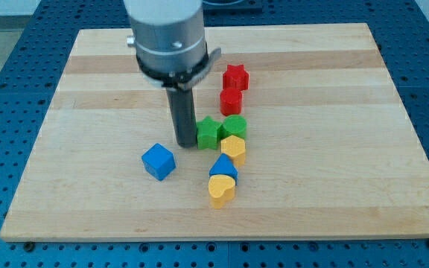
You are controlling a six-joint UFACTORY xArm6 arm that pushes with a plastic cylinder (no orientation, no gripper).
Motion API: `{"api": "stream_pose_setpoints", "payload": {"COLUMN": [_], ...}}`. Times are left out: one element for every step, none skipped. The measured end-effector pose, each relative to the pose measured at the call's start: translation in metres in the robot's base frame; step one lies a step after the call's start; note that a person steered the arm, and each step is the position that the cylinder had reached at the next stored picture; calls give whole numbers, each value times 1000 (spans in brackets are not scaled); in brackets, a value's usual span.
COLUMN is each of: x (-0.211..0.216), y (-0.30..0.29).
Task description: Push the blue cube to the left of the yellow heart
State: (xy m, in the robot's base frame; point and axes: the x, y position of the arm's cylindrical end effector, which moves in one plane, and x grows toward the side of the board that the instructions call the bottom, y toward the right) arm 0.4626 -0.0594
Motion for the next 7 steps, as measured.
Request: {"api": "stream_pose_setpoints", "payload": {"x": [-11,-11,-5,-4,4,18,47], "y": [-1,-18,-48,-68,-72,-57,-33]}}
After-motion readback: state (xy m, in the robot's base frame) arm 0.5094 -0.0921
